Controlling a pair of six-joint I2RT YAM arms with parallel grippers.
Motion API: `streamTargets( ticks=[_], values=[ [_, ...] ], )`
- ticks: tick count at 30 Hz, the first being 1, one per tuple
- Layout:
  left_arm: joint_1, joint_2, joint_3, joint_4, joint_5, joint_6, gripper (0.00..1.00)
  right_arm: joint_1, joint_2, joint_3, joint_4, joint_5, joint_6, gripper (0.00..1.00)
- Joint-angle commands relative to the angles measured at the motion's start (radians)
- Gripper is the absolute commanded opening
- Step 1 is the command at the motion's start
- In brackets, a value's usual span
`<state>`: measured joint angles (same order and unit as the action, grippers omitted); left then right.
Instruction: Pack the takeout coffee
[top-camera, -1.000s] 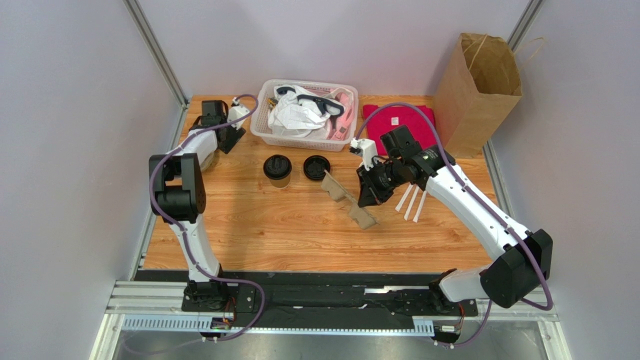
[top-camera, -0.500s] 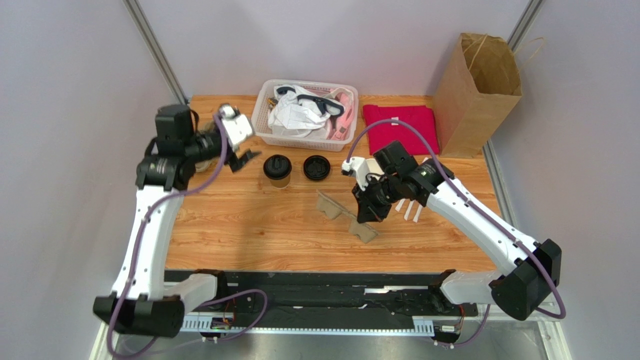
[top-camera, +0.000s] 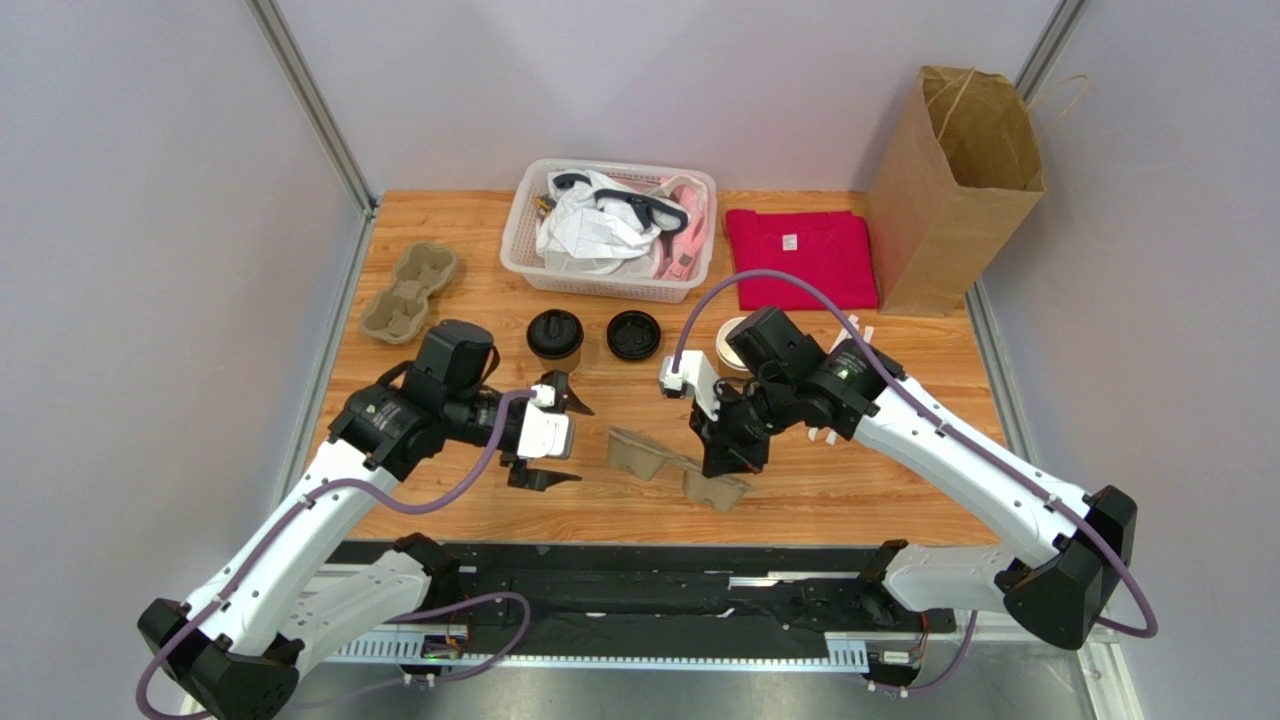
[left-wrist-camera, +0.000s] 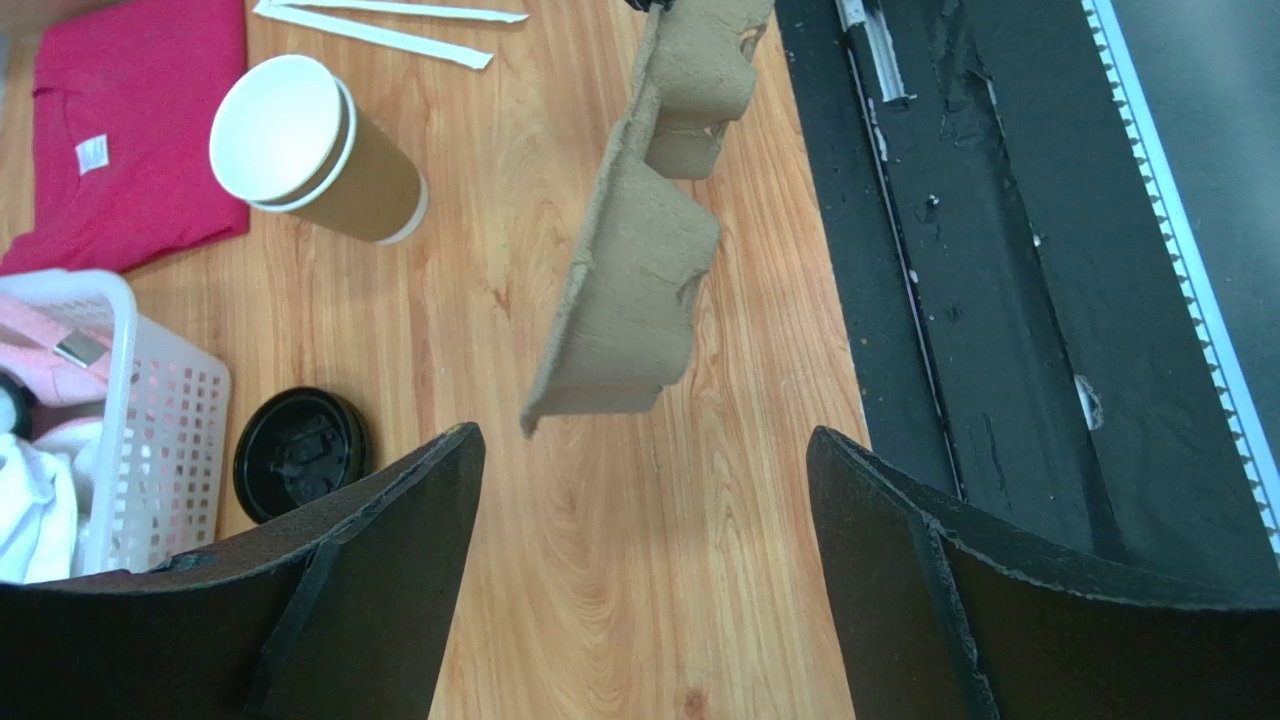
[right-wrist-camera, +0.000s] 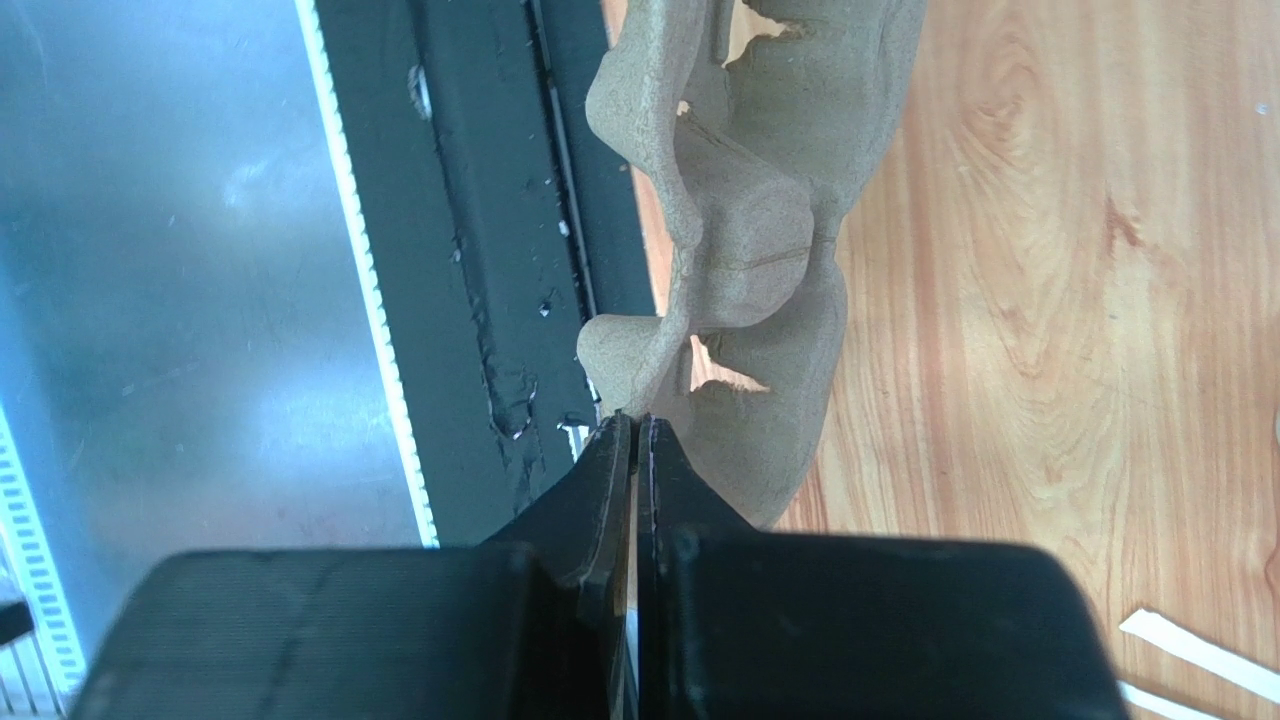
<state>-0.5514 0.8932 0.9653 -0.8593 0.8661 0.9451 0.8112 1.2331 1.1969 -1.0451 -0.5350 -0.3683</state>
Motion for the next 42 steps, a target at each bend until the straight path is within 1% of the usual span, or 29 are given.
streamTargets(
  ticks=[1,2,5,6,8,9,14,15,17,18,21,22,24,25,26,27,28,29,30,31,32,33,34,36,37,38,40,41,42],
  values=[
    [-0.051,0.022,0.004,0.078,0.03,0.011,0.85,0.045,-0.032,0.03,-0.023,-0.03,-0.083,0.0],
    [-0.062,0.029,0.006,0.082,0.028,0.012,0.84,0.052,-0.034,0.032,-0.023,-0.023,-0.089,0.0],
    [-0.105,0.067,0.003,0.082,0.014,-0.002,0.77,0.077,-0.027,0.049,-0.024,0.003,-0.113,0.0],
    [-0.113,0.078,0.001,0.083,0.016,-0.018,0.72,0.088,-0.026,0.053,-0.024,0.015,-0.121,0.0],
    [-0.128,0.101,-0.004,0.083,0.027,-0.037,0.67,0.1,-0.026,0.064,-0.021,0.029,-0.124,0.0],
    [-0.131,0.108,-0.005,0.082,0.03,-0.048,0.63,0.103,-0.023,0.069,-0.021,0.042,-0.126,0.0],
    [-0.16,0.147,-0.014,0.082,0.04,-0.123,0.56,0.114,-0.026,0.082,-0.016,0.059,-0.135,0.0],
    [-0.165,0.154,-0.013,0.079,0.039,-0.13,0.49,0.115,-0.026,0.084,-0.016,0.063,-0.135,0.0],
    [-0.17,0.165,-0.008,0.072,0.037,-0.156,0.4,0.12,-0.026,0.086,-0.013,0.067,-0.138,0.0],
    [-0.17,0.167,-0.007,0.071,0.036,-0.163,0.27,0.121,-0.027,0.086,-0.012,0.076,-0.141,0.0],
    [-0.17,0.145,0.001,0.051,0.036,-0.195,0.05,0.126,-0.018,0.092,-0.019,0.093,-0.144,0.0],
    [-0.171,0.123,0.003,0.045,0.03,-0.203,0.03,0.125,-0.014,0.098,-0.018,0.104,-0.133,0.0],
    [-0.17,0.087,0.006,0.005,0.013,-0.216,0.0,0.112,-0.006,0.121,-0.02,0.128,-0.084,0.11],
    [-0.17,0.044,0.001,-0.003,-0.028,-0.232,0.0,0.097,-0.006,0.151,-0.021,0.121,-0.071,0.18],
    [-0.168,0.017,-0.003,-0.015,-0.054,-0.249,0.0,0.053,-0.006,0.165,-0.017,0.118,-0.051,0.39],
    [-0.168,-0.012,-0.008,-0.021,-0.084,-0.278,0.0,0.025,-0.006,0.185,-0.012,0.087,-0.02,0.51],
    [-0.166,-0.083,-0.023,-0.015,-0.173,-0.313,0.0,-0.006,-0.003,0.225,-0.013,0.066,-0.003,0.69],
    [-0.159,-0.12,-0.033,0.012,-0.229,-0.351,0.0,-0.068,-0.003,0.245,-0.013,0.047,0.014,0.78],
    [-0.144,-0.187,-0.043,0.025,-0.286,-0.423,0.0,-0.099,-0.003,0.26,-0.01,0.011,0.053,0.84],
    [-0.089,-0.212,-0.043,0.032,-0.383,-0.452,0.0,-0.128,-0.006,0.273,-0.007,-0.008,0.068,0.87],
    [-0.05,-0.233,-0.04,0.022,-0.41,-0.472,0.0,-0.183,-0.007,0.289,-0.004,-0.023,0.083,0.91],
    [-0.004,-0.259,-0.03,0.007,-0.418,-0.477,0.0,-0.204,-0.009,0.291,0.0,-0.035,0.095,0.92],
    [0.098,-0.27,-0.025,-0.009,-0.446,-0.485,0.0,-0.223,-0.015,0.29,0.002,-0.039,0.109,0.92],
    [0.181,-0.292,-0.036,-0.027,-0.511,-0.482,0.0,-0.254,-0.027,0.27,0.011,-0.03,0.115,0.94],
    [0.212,-0.307,-0.048,-0.021,-0.617,-0.476,0.0,-0.262,-0.035,0.26,0.016,-0.028,0.132,0.97],
    [0.266,-0.309,-0.063,0.006,-0.675,-0.47,0.0,-0.282,-0.047,0.251,0.022,-0.029,0.14,1.0],
    [0.321,-0.29,-0.102,0.029,-0.749,-0.45,0.0,-0.305,-0.055,0.234,0.036,-0.037,0.17,1.0],
    [0.384,-0.278,-0.112,0.06,-0.757,-0.441,0.0,-0.332,-0.054,0.233,0.04,-0.042,0.181,1.0],
    [0.412,-0.249,-0.132,0.075,-0.76,-0.437,0.0,-0.351,-0.05,0.242,0.043,-0.048,0.19,1.0]
  ],
)
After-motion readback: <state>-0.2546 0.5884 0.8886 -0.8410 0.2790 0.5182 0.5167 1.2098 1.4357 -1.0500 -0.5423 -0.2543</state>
